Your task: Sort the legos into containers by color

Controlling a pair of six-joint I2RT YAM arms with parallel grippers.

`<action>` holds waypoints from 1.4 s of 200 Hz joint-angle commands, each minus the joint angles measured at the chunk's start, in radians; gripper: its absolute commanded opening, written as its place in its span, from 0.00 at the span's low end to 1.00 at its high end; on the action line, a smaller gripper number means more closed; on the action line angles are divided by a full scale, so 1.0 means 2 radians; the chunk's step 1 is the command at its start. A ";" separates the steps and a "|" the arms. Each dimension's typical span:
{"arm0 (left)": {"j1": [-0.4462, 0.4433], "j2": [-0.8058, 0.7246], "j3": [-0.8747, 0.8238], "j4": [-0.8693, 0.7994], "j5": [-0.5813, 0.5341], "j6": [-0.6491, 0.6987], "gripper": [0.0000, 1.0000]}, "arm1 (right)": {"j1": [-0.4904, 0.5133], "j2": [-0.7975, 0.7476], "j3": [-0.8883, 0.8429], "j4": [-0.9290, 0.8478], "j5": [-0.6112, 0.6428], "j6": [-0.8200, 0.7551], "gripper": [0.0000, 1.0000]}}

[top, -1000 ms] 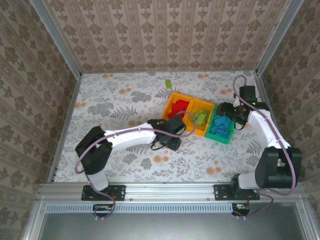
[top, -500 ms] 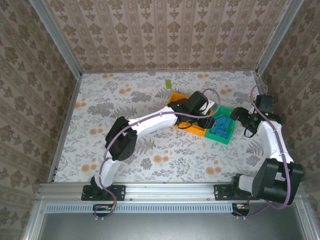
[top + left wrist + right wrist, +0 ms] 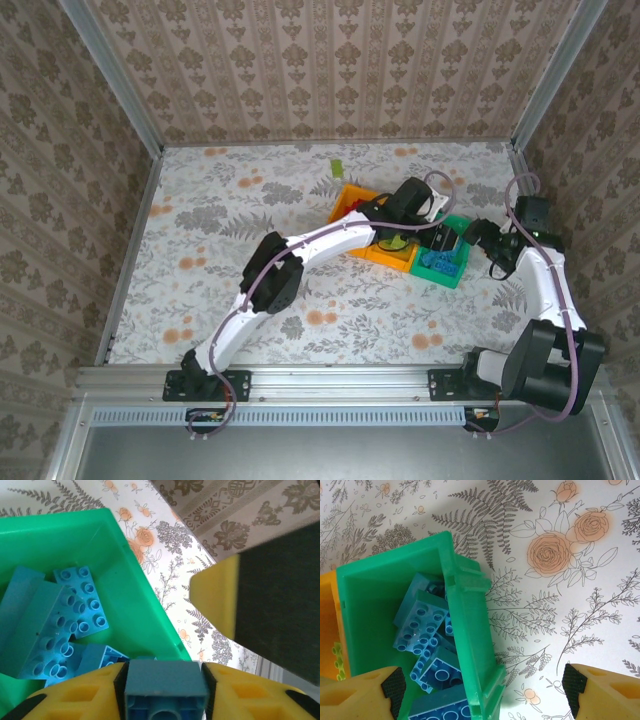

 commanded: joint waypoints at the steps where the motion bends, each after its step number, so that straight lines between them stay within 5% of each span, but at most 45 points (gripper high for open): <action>1: 0.008 -0.001 0.013 0.011 0.006 -0.015 0.53 | -0.003 -0.008 -0.012 0.001 -0.011 0.002 0.82; 22: 0.008 -0.013 0.009 0.005 -0.007 -0.005 0.78 | -0.004 0.001 -0.015 0.003 -0.012 0.002 0.72; 54: 0.012 -0.043 -0.011 -0.006 -0.029 0.009 1.00 | -0.005 0.015 -0.013 0.013 -0.019 0.006 0.64; 119: 0.086 -0.177 -0.101 -0.068 -0.153 0.083 1.00 | -0.004 0.070 -0.010 0.067 -0.060 0.025 0.69; 170: 0.203 -0.112 -0.014 -0.214 -0.190 0.106 1.00 | 0.011 0.107 -0.013 0.088 -0.049 0.022 0.67; 203: 0.240 -0.061 0.029 -0.244 -0.185 0.101 1.00 | 0.038 0.130 -0.006 0.062 -0.004 0.007 0.58; 250: 0.272 -0.014 0.055 -0.229 -0.153 0.095 1.00 | 0.042 0.129 -0.004 0.043 0.049 0.027 0.20; 280: 0.296 -0.001 0.057 -0.208 -0.141 0.079 1.00 | 0.042 0.126 0.014 0.028 0.058 0.026 0.20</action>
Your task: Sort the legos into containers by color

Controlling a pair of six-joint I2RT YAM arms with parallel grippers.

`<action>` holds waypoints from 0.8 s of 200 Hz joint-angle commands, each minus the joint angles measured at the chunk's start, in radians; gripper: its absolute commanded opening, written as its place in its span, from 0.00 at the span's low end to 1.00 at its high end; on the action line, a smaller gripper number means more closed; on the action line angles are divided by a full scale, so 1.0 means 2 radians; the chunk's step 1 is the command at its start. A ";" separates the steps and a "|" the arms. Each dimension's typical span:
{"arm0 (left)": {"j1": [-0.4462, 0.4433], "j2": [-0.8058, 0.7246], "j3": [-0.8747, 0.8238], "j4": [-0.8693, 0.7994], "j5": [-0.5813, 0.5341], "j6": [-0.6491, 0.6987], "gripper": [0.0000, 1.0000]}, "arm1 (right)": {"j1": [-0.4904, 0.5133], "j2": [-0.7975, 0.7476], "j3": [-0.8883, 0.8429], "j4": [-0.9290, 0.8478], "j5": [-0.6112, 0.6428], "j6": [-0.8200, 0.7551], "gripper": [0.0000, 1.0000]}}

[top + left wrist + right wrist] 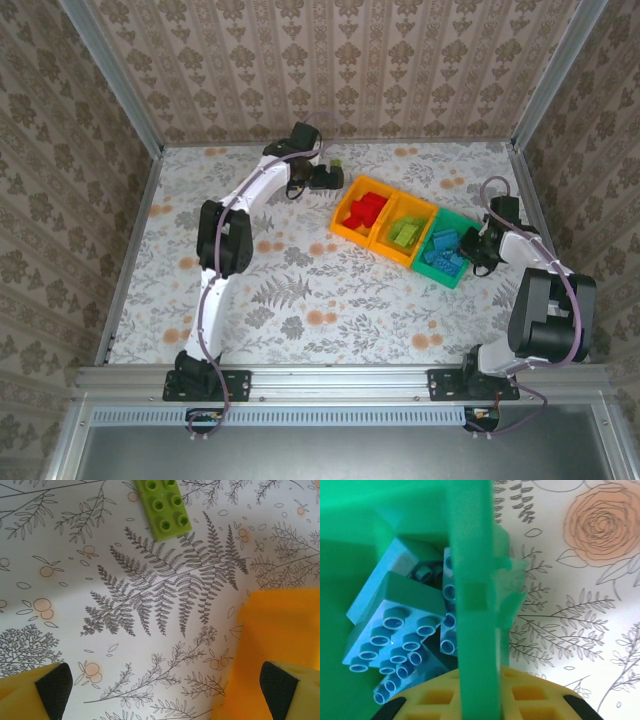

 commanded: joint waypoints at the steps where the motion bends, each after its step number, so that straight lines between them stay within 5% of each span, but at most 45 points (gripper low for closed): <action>1: 0.027 0.005 0.025 0.014 0.020 -0.008 1.00 | -0.004 -0.006 0.021 -0.032 0.041 0.013 0.20; 62: 0.043 0.042 0.055 0.032 0.033 -0.024 1.00 | -0.004 -0.027 0.026 -0.066 0.056 0.012 0.39; 79: 0.049 0.045 0.051 0.038 0.044 -0.032 1.00 | -0.004 -0.040 0.024 -0.075 0.064 0.013 0.62; 103: 0.060 0.042 0.037 0.039 0.056 -0.044 1.00 | 0.004 -0.082 0.029 -0.073 0.055 0.019 0.68; 160: 0.076 0.030 0.015 0.031 0.051 -0.034 1.00 | 0.159 -0.085 0.144 -0.027 0.074 0.015 0.93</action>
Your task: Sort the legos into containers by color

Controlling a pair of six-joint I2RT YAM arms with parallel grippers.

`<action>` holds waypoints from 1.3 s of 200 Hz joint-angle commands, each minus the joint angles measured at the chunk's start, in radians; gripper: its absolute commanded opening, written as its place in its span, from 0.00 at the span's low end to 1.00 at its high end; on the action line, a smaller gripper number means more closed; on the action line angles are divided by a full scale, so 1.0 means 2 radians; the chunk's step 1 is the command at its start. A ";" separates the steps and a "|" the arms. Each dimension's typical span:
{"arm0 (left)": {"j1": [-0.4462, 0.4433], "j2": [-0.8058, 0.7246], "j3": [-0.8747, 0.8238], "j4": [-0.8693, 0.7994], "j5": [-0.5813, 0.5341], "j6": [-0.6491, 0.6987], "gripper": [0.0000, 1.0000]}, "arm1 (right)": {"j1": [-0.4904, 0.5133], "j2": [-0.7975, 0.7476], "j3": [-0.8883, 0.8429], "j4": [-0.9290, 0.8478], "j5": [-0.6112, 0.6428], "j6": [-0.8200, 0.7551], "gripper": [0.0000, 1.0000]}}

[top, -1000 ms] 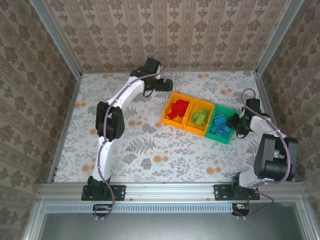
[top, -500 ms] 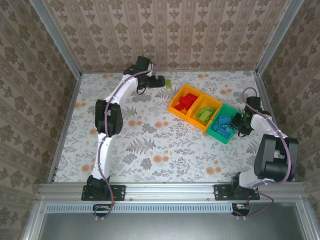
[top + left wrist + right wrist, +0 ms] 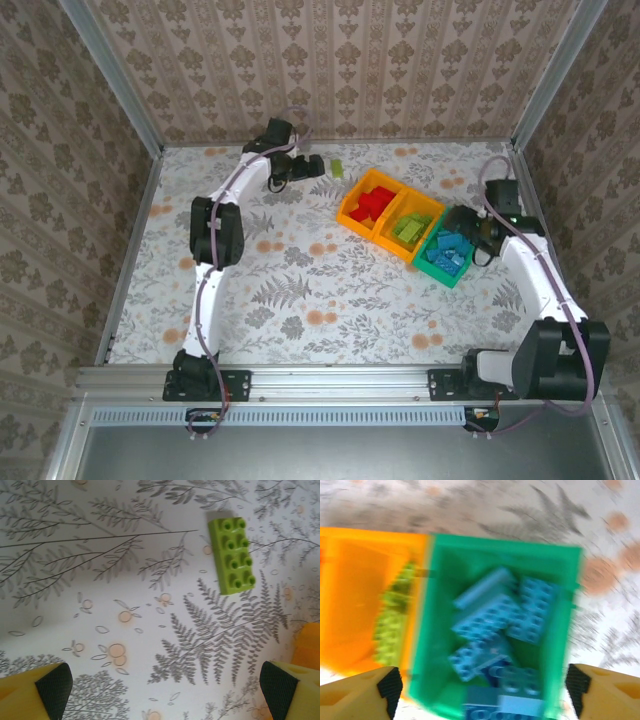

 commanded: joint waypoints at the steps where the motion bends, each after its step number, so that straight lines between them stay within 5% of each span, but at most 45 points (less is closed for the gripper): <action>1: 0.011 -0.011 -0.008 -0.008 0.003 -0.001 1.00 | 0.066 0.026 0.064 0.039 0.010 -0.003 0.94; 62: 0.047 -0.028 -0.047 -0.009 0.020 0.005 1.00 | 0.212 0.317 0.373 0.054 -0.013 -0.009 0.97; 138: 0.077 -0.064 -0.101 0.018 0.058 0.010 0.94 | 0.225 0.594 0.656 0.050 -0.077 0.105 0.88; 260: 0.099 -0.075 -0.134 0.064 0.113 0.008 0.94 | 0.210 0.746 0.800 0.014 -0.068 0.201 0.89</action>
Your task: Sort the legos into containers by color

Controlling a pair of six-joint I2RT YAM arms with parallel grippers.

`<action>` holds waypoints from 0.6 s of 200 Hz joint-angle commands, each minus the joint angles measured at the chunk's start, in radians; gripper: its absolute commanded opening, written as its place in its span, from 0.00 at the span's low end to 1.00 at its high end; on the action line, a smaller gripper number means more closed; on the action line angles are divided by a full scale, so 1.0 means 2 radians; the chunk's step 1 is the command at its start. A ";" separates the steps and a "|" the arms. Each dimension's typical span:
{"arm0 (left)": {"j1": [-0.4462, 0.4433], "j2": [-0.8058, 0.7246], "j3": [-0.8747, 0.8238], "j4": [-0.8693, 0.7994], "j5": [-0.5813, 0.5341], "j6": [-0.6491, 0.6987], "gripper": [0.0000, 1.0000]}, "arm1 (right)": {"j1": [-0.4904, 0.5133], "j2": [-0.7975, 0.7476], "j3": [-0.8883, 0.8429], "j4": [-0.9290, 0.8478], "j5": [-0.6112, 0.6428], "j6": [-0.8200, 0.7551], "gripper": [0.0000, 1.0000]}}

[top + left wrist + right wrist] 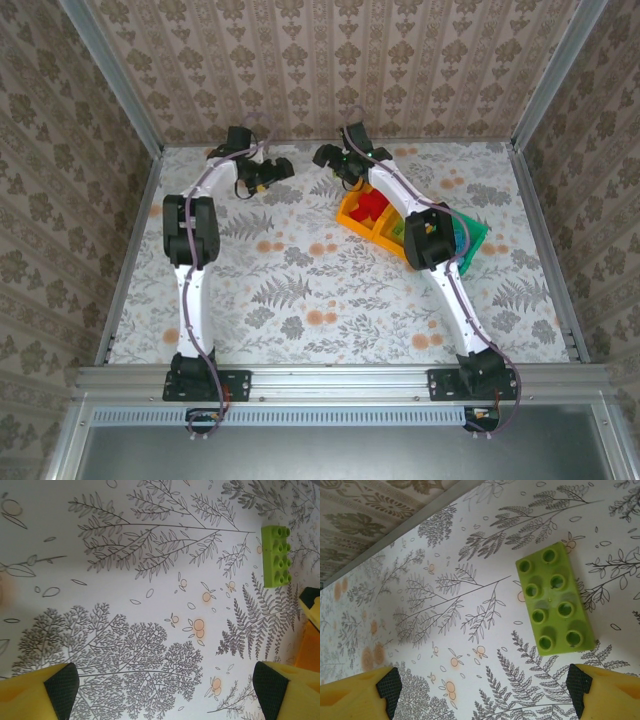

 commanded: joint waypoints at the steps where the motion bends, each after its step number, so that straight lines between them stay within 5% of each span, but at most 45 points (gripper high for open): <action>1: 0.011 -0.022 -0.008 0.005 0.014 0.004 0.93 | -0.004 0.021 0.030 -0.029 0.006 0.025 0.89; 120: 0.019 -0.028 -0.032 0.013 0.018 -0.001 0.94 | -0.013 0.054 0.053 -0.034 0.042 0.053 0.90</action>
